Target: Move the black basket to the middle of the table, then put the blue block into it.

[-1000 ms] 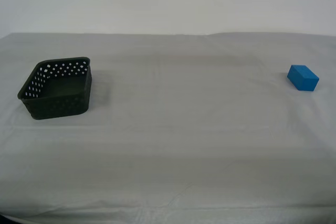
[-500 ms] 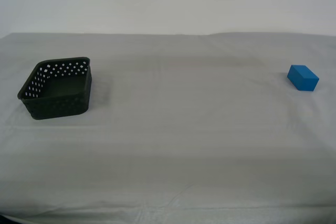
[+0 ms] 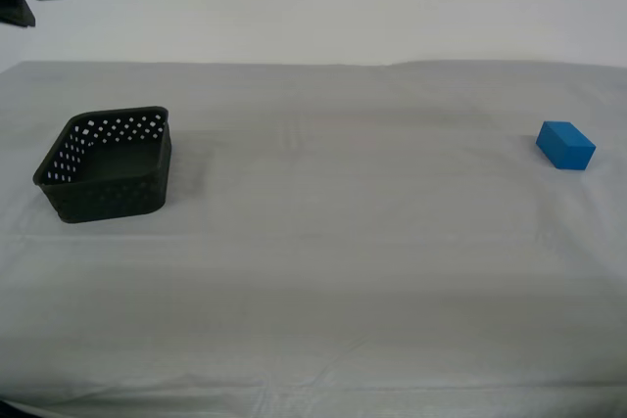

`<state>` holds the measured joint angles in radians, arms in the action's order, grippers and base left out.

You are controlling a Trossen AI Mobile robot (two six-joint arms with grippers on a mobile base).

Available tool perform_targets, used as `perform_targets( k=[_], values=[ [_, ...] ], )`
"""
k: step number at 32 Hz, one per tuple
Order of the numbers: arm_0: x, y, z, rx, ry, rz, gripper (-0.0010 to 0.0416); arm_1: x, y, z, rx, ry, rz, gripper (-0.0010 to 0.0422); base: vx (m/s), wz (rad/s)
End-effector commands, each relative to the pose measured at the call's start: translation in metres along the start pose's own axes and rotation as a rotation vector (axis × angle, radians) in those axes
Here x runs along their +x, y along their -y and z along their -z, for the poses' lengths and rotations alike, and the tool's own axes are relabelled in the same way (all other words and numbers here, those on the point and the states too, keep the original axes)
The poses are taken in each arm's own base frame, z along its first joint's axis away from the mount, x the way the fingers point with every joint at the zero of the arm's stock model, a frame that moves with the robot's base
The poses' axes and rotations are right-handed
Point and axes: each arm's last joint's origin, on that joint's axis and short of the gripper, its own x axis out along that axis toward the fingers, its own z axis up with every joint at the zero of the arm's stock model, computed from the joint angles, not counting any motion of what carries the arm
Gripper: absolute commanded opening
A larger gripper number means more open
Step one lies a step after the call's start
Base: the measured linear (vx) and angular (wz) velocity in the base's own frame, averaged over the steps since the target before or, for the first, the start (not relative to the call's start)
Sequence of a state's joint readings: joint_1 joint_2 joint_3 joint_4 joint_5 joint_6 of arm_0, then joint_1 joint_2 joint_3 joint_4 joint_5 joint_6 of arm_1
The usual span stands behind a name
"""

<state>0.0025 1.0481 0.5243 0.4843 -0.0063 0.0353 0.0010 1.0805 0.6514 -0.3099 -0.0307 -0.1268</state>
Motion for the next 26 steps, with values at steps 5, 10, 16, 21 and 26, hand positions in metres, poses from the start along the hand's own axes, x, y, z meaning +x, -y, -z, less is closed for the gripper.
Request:
perform_targets(
  k=[5, 10, 16, 21, 26],
  values=[
    [0.000, 0.000, 0.000, 0.019, 0.002, -0.001, 0.0000, 0.026, -0.002, 0.010, -0.040, -0.123, -0.056, 0.0151, 0.000, 0.000],
    [0.000, 0.000, 0.000, 0.022, 0.003, -0.002, 0.0000, 0.051, -0.002, 0.022, -0.036, -0.243, -0.064, 0.0248, 0.000, 0.000],
    [0.000, -0.001, 0.000, 0.026, 0.002, -0.004, 0.0000, 0.084, -0.005, 0.043, -0.034, -0.392, -0.088, 0.0314, 0.000, 0.000],
    [0.000, -0.001, 0.000, 0.026, 0.002, -0.005, 0.0000, 0.104, -0.006, 0.054, -0.033, -0.439, -0.096, 0.0315, 0.000, 0.000],
    [0.000, -0.001, 0.000, 0.026, 0.001, -0.005, 0.0000, 0.125, -0.007, 0.066, -0.032, -0.466, -0.101, 0.0290, 0.000, 0.000]
  ],
)
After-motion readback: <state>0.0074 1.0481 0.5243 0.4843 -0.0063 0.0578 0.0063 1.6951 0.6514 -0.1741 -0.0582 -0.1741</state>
